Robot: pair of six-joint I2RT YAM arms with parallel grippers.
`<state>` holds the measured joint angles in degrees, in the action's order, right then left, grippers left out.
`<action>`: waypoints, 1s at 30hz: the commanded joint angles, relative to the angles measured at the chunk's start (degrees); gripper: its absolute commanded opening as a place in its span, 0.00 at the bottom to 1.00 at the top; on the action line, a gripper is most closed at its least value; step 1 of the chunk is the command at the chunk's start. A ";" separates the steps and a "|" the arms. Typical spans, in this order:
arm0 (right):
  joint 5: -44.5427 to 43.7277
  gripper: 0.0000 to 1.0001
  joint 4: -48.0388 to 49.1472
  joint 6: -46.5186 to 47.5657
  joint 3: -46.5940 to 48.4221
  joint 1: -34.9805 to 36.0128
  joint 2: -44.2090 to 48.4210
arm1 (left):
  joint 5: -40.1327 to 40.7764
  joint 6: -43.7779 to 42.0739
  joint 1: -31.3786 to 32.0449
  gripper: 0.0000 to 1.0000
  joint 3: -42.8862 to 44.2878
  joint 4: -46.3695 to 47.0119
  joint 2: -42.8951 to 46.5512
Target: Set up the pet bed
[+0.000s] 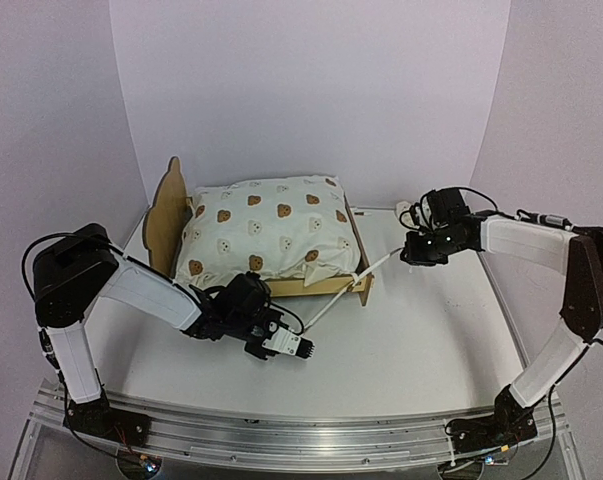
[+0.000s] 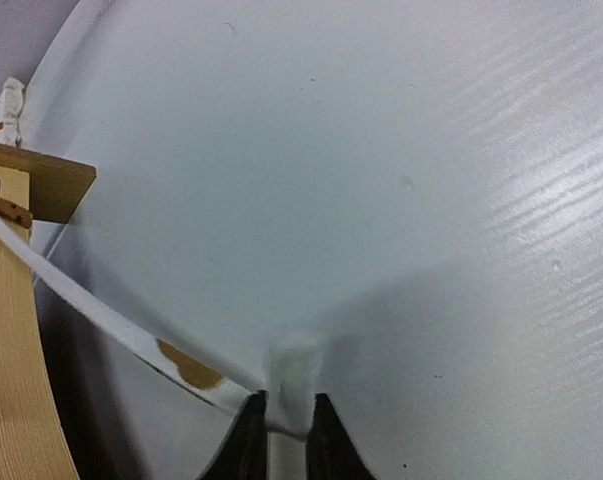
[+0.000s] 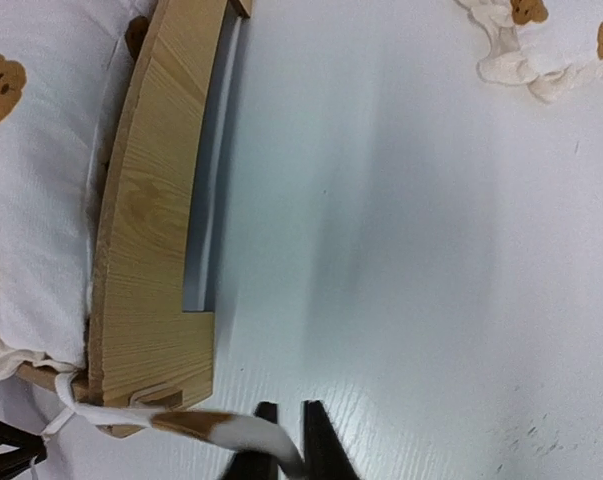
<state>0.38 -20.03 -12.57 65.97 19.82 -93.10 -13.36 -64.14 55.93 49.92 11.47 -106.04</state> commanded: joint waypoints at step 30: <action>-6.87 0.61 -17.08 -11.29 44.08 32.09 -20.82 | -1.40 49.17 -30.22 0.77 1.28 -45.76 54.62</action>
<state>-5.68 -40.46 -24.71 100.06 48.68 -104.61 -15.19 -20.61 31.86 50.98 -33.20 -55.64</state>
